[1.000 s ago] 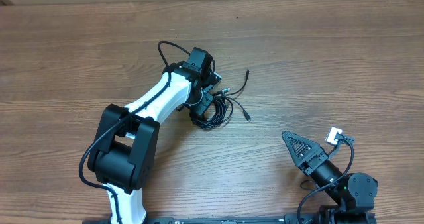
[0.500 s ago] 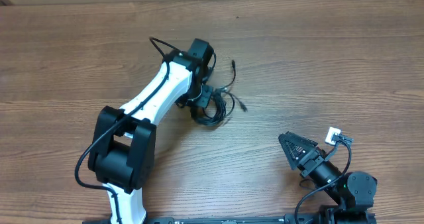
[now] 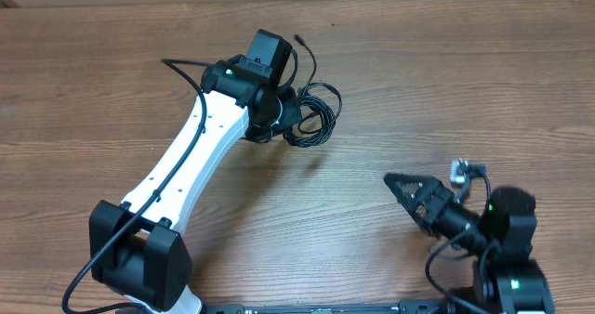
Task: Untangle cables
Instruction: 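Swing the right gripper toward the bundle held by the left gripper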
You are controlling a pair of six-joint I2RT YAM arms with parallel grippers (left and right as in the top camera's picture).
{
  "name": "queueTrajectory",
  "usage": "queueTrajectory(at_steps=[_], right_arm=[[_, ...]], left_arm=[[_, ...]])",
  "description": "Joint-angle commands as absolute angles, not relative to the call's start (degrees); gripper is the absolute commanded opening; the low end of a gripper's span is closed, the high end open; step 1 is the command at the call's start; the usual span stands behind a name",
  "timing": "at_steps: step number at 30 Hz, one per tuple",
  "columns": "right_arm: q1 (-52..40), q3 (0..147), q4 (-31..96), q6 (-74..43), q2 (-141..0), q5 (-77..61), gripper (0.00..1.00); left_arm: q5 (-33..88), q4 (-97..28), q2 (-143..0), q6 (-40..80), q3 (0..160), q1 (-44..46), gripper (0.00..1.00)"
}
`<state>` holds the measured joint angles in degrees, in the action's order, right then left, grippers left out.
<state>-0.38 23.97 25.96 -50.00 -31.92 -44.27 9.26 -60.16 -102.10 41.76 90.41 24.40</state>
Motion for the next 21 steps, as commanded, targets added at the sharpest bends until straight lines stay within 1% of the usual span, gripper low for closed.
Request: queueTrajectory(at_steps=[1,4,6,8,9,10,13,17,21], right_arm=[[-3.5,25.9,18.5,-49.3,-37.7,-53.0,1.00],[-6.8,25.9,11.7,-49.7,-42.1,-51.5,1.00],[-8.6,25.9,9.0,-52.9,-45.1,-48.8,0.99],[-9.9,25.9,7.1,-56.0,-47.9,-45.8,0.91],[-10.5,25.9,5.8,-56.7,-49.5,-44.0,0.84],[-11.0,25.9,4.4,-57.5,-50.9,-42.5,0.79],[-13.0,25.9,-2.5,-58.3,-55.0,-39.8,0.72],[-16.2,26.0,-9.2,-59.8,-59.3,-35.8,0.68],[-19.6,26.0,-9.8,-59.6,-63.1,-27.6,0.67]], left_arm=[[14.7,-60.0,-100.8,51.0,91.6,24.8,0.04],[16.4,-60.0,-100.8,50.7,91.6,24.8,0.04],[16.6,-60.2,-100.8,49.6,91.6,24.8,0.04],[16.6,-60.4,-100.8,47.4,91.6,24.8,0.04],[16.6,-60.6,-100.8,46.0,91.6,24.8,0.05],[16.5,-60.9,-100.8,44.5,91.6,24.8,0.04],[16.4,-61.3,-100.8,39.4,91.6,24.9,0.05],[16.2,-61.8,-100.8,36.3,91.6,25.8,0.04],[16.1,-61.6,-100.8,33.1,91.6,28.3,0.04]])
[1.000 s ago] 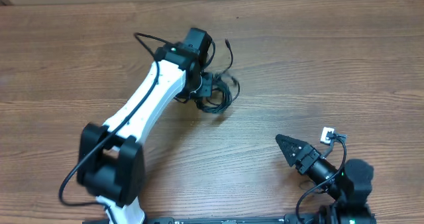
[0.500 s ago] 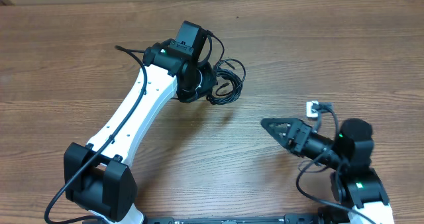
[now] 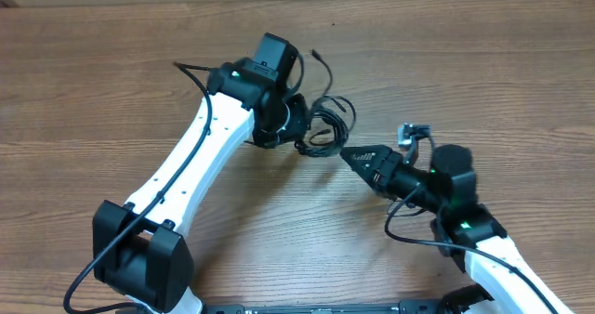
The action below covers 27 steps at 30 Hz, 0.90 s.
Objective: Untangle cables
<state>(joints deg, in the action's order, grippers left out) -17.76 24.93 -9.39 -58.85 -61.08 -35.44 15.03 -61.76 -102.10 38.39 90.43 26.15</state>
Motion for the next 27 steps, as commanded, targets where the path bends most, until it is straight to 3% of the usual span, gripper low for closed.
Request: queueTrajectory(at_steps=[1,6,9,13,19,27], right_arm=[[-20.3,26.0,-10.2,-59.5,-64.4,-25.2,0.66],[-20.3,26.0,-13.8,-58.3,-65.7,-25.7,0.48],[-20.3,26.0,-14.7,-58.3,-65.7,-27.4,0.25],[-20.3,26.0,-14.9,-56.1,-65.7,-34.0,0.08],[-20.3,26.0,-17.0,-46.9,-65.7,-48.4,0.04],[-20.4,26.0,-26.6,-38.6,-65.7,-68.5,0.04]], left_arm=[[15.8,-61.5,-100.8,30.3,91.6,29.7,0.04],[9.2,-62.3,-100.8,25.3,91.6,34.2,0.04],[6.3,-62.7,-100.8,23.1,91.6,36.5,0.04],[2.7,-62.3,-100.8,23.5,91.6,38.0,0.04],[0.2,-60.0,-100.8,30.0,91.6,36.4,0.04],[4.3,-51.7,-100.9,47.0,91.6,31.5,0.04]])
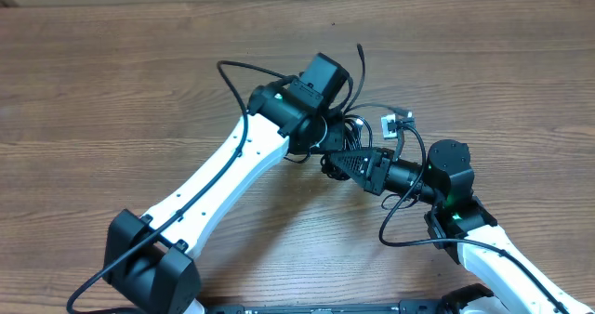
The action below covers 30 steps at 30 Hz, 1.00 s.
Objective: Untangle cables
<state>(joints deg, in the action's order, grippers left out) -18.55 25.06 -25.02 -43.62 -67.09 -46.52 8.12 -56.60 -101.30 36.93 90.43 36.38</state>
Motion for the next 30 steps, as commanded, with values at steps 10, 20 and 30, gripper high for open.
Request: queueTrajectory(at_steps=[10,20,30], right_arm=[[-20.4,25.9,-11.2,-26.9,-65.8,-69.3,0.04],[-20.2,25.9,-9.7,-30.7,-66.0,-57.6,0.12],[-20.2,25.9,-10.3,-53.9,-66.3,-44.9,0.15]], left_arm=[[35.8,-44.3,-100.9,23.4,91.6,20.4,0.04],[57.0,-53.5,-100.9,-7.7,91.6,16.2,0.04],[41.8,-58.6,-100.9,-9.0,91.6,16.1,0.17]])
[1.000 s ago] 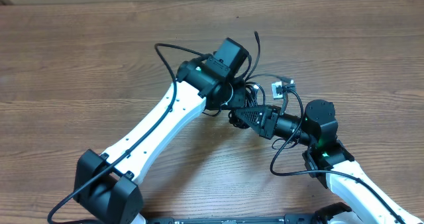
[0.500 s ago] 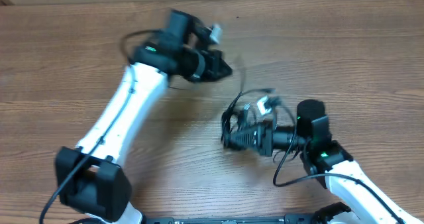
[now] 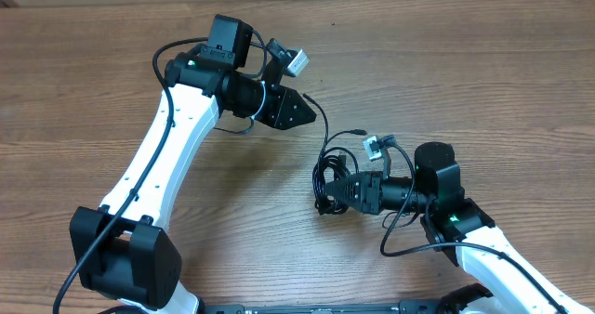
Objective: Untangle cables
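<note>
A bundle of thin black cables (image 3: 325, 186) lies coiled on the wooden table right of centre. My right gripper (image 3: 340, 189) points left and is shut on this bundle. One black strand (image 3: 323, 139) rises from the coil to the tip of my left gripper (image 3: 312, 116). That gripper points right with its fingers closed to a point, and it appears to pinch the strand near its plug end (image 3: 307, 98). A second loose plug end (image 3: 358, 131) sticks out just above the right gripper.
The wooden table (image 3: 483, 82) fills the view. The left arm (image 3: 158, 175) crosses the left half diagonally, and the right arm (image 3: 483, 258) enters from the lower right. Each wrist carries its own grey connector and wiring.
The left gripper has moved up and left, away from the bundle, with one strand stretched after it. The right gripper now holds the coil, lower and slightly left of where the two grippers met.
The left gripper first sat on the coil at upper centre while the right gripper rested far at lower right. The right gripper then came up beside the coil, and the two met at it. Now they stand apart with a strand drawn out between them.
</note>
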You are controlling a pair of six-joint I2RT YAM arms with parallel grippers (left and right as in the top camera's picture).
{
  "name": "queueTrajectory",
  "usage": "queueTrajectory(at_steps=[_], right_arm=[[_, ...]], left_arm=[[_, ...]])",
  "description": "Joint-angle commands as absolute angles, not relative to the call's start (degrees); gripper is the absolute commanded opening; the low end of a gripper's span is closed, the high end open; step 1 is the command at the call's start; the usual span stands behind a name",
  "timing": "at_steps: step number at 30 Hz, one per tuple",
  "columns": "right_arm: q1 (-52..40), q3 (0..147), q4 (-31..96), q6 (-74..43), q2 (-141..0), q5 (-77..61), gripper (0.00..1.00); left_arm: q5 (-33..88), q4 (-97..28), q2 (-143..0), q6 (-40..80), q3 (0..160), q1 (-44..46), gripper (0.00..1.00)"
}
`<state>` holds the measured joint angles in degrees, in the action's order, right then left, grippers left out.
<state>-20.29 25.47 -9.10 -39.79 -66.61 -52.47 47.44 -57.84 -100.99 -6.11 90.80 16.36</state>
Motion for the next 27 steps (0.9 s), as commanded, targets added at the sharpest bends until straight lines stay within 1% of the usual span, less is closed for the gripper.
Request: queueTrajectory(at_steps=[1,2,4,5,6,9,11,13,25,26,27], right_arm=[[-20.2,25.9,-11.2,-55.3,-66.3,-44.0,0.16],[-20.2,25.9,-12.6,-55.9,-66.3,-43.7,0.16],[-20.2,25.9,-15.5,-55.9,-66.3,-43.8,0.18],[-20.2,25.9,-16.1,-55.7,-66.3,-43.8,0.18],[-20.2,25.9,-16.2,-55.7,-66.3,-43.6,0.18],[-20.2,25.9,-16.2,-55.9,-66.3,-43.5,0.18],[-20.2,25.9,-16.2,-55.9,-66.3,-44.2,0.18],[-20.2,25.9,-16.2,-55.9,-66.3,-44.9,0.18],[-20.2,25.9,-18.0,-57.3,-66.3,-48.2,0.18],[-20.2,25.9,-18.2,-57.3,-66.3,-48.4,0.18],[-20.2,25.9,-18.3,-57.2,-66.3,-48.8,0.18]], left_arm=[[41.5,-59.0,-100.9,-9.0,91.6,16.0,0.19],[41.6,-59.4,-100.9,-9.0,91.6,15.9,0.22],[41.5,-60.4,-100.9,-9.0,91.6,15.7,0.24],[41.3,-61.1,-100.9,-9.1,91.6,15.8,0.32],[40.8,-61.8,-100.9,-9.0,91.6,15.8,0.35],[40.3,-63.6,-100.9,-9.0,91.2,15.8,0.40],[40.2,-64.1,-100.9,-9.0,90.6,16.0,0.53],[40.0,-64.0,-100.9,-9.0,89.9,16.6,0.58],[38.9,-58.0,-100.9,-9.5,86.4,21.6,0.60],[37.1,-57.3,-100.9,-9.5,86.4,22.4,0.60],[35.2,-56.5,-100.9,-9.4,86.4,23.2,0.57]])
